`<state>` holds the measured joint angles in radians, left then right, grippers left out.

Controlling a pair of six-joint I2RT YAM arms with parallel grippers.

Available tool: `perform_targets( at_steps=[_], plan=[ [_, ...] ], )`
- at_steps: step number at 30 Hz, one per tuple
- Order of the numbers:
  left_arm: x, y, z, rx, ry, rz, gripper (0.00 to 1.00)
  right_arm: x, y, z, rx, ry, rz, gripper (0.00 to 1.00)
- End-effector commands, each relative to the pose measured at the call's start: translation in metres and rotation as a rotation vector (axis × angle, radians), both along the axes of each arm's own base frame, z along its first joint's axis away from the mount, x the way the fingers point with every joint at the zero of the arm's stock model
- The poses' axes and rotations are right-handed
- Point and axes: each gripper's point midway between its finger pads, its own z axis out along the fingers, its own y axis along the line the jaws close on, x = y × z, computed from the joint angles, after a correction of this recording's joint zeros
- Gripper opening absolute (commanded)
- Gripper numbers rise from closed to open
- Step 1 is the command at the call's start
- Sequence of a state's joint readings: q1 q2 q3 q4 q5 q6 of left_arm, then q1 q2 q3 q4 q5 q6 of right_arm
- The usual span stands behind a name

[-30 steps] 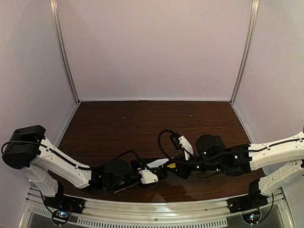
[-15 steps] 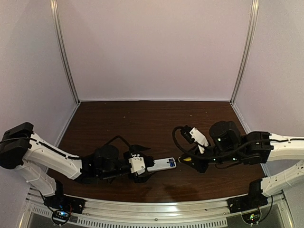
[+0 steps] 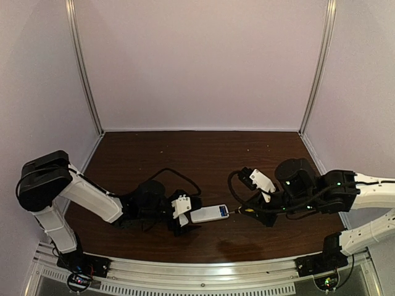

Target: Unload the batteries from the remote control

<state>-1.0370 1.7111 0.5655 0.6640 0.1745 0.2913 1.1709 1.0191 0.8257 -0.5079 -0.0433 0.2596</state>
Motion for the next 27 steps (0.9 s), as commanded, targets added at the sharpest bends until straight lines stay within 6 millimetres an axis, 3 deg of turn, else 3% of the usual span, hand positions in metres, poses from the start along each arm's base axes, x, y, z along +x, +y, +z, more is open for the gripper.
perform_targets(
  at_steps=[1,14,27],
  plan=[
    [0.008,-0.007,0.005,-0.045,0.076,-0.059,0.97,0.005,-0.005,0.007,-0.002,-0.029,-0.022,0.00],
    [0.032,-0.023,-0.022,-0.006,0.173,-0.089,0.97,0.005,-0.009,0.012,0.019,-0.026,-0.041,0.00],
    [0.035,-0.022,-0.043,-0.012,0.309,-0.144,0.93,0.006,-0.006,0.011,0.026,-0.024,-0.045,0.00]
  ],
)
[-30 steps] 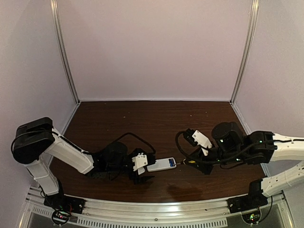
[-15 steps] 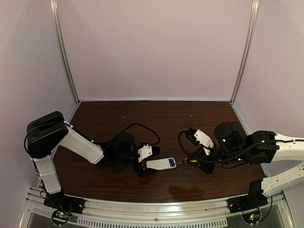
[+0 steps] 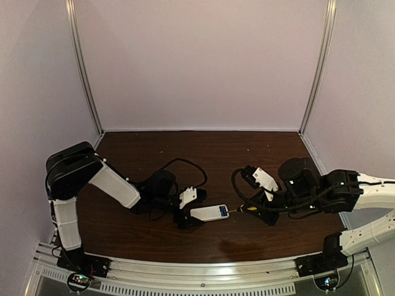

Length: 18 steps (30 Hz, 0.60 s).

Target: Unload the batteries from the remote control

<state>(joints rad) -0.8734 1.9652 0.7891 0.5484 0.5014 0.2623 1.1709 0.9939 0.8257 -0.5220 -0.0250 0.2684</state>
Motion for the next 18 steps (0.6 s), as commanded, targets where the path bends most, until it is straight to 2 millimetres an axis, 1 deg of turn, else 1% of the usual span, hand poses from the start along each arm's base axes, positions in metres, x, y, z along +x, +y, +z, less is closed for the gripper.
perform_targets(
  at_steps=[1,10,13,18],
  plan=[
    [-0.001,-0.006,-0.002,-0.031,0.074,-0.047,0.92,0.005,-0.001,0.004,0.013,-0.012,-0.026,0.00],
    [0.002,-0.013,-0.016,-0.013,0.102,-0.070,0.85,0.005,0.000,0.007,0.019,-0.014,-0.025,0.00],
    [0.000,-0.014,-0.018,-0.009,0.113,-0.085,0.75,0.005,-0.001,0.008,0.023,-0.016,-0.026,0.00],
    [-0.003,-0.014,-0.014,-0.009,0.100,-0.108,0.53,0.005,-0.001,0.009,0.026,-0.018,-0.026,0.00]
  ],
)
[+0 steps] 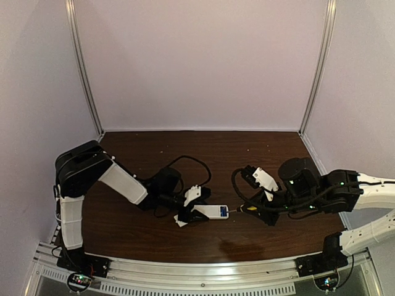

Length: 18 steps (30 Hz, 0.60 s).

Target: Unload the batteries from the remote control

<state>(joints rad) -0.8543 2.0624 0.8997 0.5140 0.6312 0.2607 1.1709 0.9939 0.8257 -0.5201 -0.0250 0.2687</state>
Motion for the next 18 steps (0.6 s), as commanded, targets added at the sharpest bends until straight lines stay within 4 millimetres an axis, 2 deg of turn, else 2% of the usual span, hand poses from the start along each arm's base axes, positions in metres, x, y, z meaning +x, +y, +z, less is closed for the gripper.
perform_targets(
  at_steps=[1,5,8,11,14,15,17,18],
  plan=[
    [-0.005,0.005,-0.006,0.018,0.015,-0.023,0.49,0.005,-0.001,0.008,0.025,-0.018,-0.025,0.00],
    [-0.004,0.008,0.012,-0.014,-0.057,0.010,0.39,0.006,0.001,0.010,0.021,-0.027,-0.018,0.00],
    [-0.004,0.011,0.024,-0.023,-0.161,0.062,0.29,0.015,0.001,0.018,0.018,-0.075,-0.044,0.00],
    [-0.005,0.019,0.029,-0.007,-0.283,0.142,0.27,0.021,0.000,0.029,0.019,-0.133,-0.047,0.00],
    [-0.014,0.023,0.040,-0.026,-0.378,0.158,0.21,0.028,-0.001,0.034,0.004,-0.189,-0.054,0.00],
    [-0.016,0.024,0.041,-0.029,-0.406,0.161,0.17,0.029,0.000,0.034,-0.007,-0.203,-0.048,0.00],
    [-0.018,0.028,0.043,-0.036,-0.476,0.181,0.01,0.031,0.005,0.035,-0.028,-0.213,-0.036,0.00],
    [-0.017,0.031,0.044,-0.041,-0.516,0.200,0.00,0.033,0.006,0.034,-0.046,-0.215,-0.039,0.00]
  ],
)
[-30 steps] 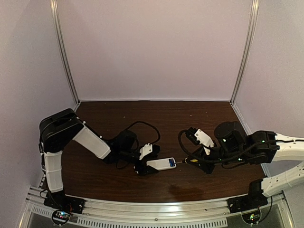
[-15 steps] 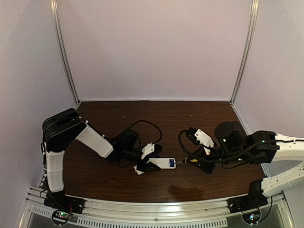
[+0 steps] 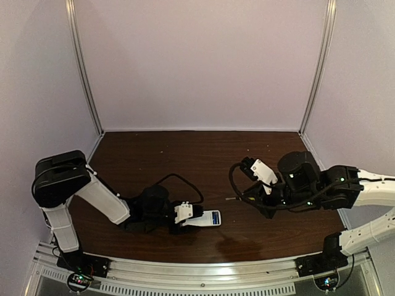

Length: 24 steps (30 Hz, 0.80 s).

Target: Unload the batteries from the remote control

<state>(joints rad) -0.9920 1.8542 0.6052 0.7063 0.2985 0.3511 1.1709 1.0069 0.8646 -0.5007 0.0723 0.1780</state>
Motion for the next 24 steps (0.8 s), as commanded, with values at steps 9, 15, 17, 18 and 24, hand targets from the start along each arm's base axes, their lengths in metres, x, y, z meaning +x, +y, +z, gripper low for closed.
perform_targets(
  at_steps=[9,15,17,18,24],
  plan=[
    [0.012,0.011,0.047,-0.212,-0.407,0.132,0.00,0.039,0.011,-0.013,-0.091,0.014,-0.229,0.00],
    [0.015,0.009,0.042,-0.199,-0.433,0.134,0.00,0.036,0.032,-0.039,0.038,0.130,-0.273,0.00],
    [0.019,0.011,0.041,-0.184,-0.451,0.152,0.00,0.038,0.034,-0.045,0.055,0.138,-0.287,0.00],
    [0.022,0.011,0.039,-0.170,-0.459,0.162,0.00,0.038,0.036,-0.047,0.060,0.141,-0.290,0.00],
    [0.033,0.011,0.033,-0.115,-0.512,0.190,0.00,0.042,0.044,-0.059,0.064,0.143,-0.297,0.00]
  ],
)
